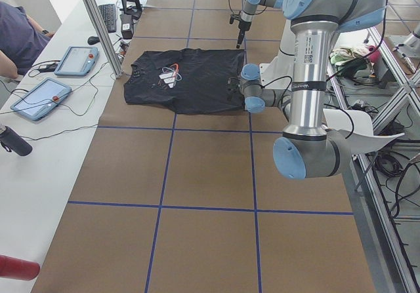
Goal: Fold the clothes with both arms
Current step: 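Grasp the hem corners with both grippers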
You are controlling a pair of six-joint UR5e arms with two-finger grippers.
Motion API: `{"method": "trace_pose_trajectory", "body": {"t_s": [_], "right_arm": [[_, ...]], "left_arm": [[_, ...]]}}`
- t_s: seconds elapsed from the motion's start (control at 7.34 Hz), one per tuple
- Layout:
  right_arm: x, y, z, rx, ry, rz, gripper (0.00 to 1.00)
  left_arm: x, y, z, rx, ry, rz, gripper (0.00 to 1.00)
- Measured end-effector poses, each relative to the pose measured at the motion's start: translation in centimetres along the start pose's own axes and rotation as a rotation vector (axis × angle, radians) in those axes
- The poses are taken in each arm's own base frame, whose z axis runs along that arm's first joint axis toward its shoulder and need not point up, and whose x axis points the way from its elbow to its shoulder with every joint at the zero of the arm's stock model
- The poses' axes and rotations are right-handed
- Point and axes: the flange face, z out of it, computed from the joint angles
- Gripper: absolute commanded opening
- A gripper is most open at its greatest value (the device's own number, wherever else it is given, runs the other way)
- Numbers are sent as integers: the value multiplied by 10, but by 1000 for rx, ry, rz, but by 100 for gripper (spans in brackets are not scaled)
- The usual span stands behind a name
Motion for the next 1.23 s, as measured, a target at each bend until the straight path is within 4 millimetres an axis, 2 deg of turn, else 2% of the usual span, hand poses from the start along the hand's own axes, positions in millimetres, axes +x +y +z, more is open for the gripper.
{"method": "trace_pose_trajectory", "body": {"t_s": [0.27,0.41,0.68,0.95,1.23], "right_arm": [[-1,14,11,22,9,-14,80],[-1,19,14,28,13,-18,70],[1,25,20,29,22,-24,62],[2,26,22,28,27,-26,42],[1,27,22,27,26,-26,11]], "left_arm": [[0,0,0,-1,0,0,0],[0,1,0,-10,2,0,0],[1,3,0,-25,6,1,0],[2,3,0,-28,10,2,0],[4,3,0,-29,11,2,0]]}}
